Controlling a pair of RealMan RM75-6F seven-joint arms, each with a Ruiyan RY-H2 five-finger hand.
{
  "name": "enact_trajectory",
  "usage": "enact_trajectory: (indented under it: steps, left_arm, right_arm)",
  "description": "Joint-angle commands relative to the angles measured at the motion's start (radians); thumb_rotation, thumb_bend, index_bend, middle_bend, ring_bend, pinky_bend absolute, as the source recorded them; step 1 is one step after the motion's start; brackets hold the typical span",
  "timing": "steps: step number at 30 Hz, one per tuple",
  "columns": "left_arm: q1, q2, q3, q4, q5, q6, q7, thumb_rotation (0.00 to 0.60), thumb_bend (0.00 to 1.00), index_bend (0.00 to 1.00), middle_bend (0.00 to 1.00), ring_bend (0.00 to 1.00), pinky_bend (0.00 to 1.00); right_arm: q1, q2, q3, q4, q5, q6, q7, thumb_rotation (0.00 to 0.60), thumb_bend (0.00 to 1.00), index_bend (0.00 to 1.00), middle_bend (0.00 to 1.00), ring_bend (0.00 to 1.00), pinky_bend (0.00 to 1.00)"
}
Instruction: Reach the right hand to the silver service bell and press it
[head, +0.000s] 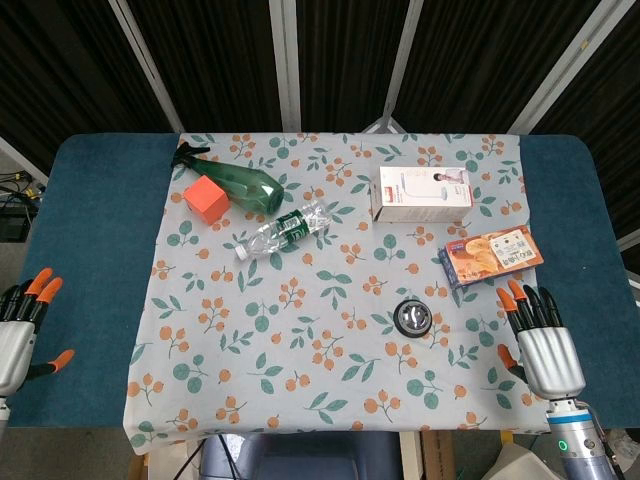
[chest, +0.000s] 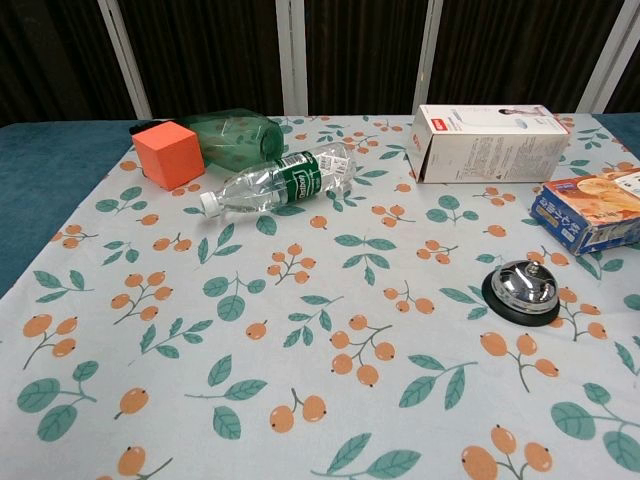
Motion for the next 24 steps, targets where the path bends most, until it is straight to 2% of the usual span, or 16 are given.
enact_trajectory:
  steps: [1,10,16,21,24]
  left_arm:
    - [0.000,0.000,-0.001,0.000,-0.001,0.000,-0.001,0.600,0.01,0.00,0.00,0.00,0.00]
    - [0.000,0.000,-0.006,0.003,-0.003,0.005,-0.006,0.600,0.01,0.00,0.00,0.00,0.00]
    - [-0.001,0.001,-0.009,0.006,-0.007,0.003,-0.011,0.600,0.01,0.00,0.00,0.00,0.00]
    - [-0.003,0.002,-0.012,0.003,-0.006,0.005,-0.014,0.600,0.01,0.00,0.00,0.00,0.00]
    - [-0.002,0.001,-0.010,0.004,0.001,0.009,-0.010,0.600,0.01,0.00,0.00,0.00,0.00]
  right_arm:
    - [0.000,-0.001,0.000,-0.001,0.000,-0.002,-0.001,0.600,0.37,0.00,0.00,0.00,0.00]
    - [0.023,-0.020,-0.001,-0.013,-0.011,-0.041,-0.020,0.600,0.37,0.00,0.00,0.00,0.00]
    - [0.063,-0.056,0.010,-0.031,0.012,-0.111,-0.051,0.600,0.39,0.00,0.00,0.00,0.00]
    - [0.096,-0.098,0.007,-0.031,0.029,-0.177,-0.084,0.600,0.67,0.00,0.00,0.00,0.00]
    - [0.112,-0.130,0.004,-0.020,0.048,-0.211,-0.126,0.600,0.78,0.00,0.00,0.00,0.00]
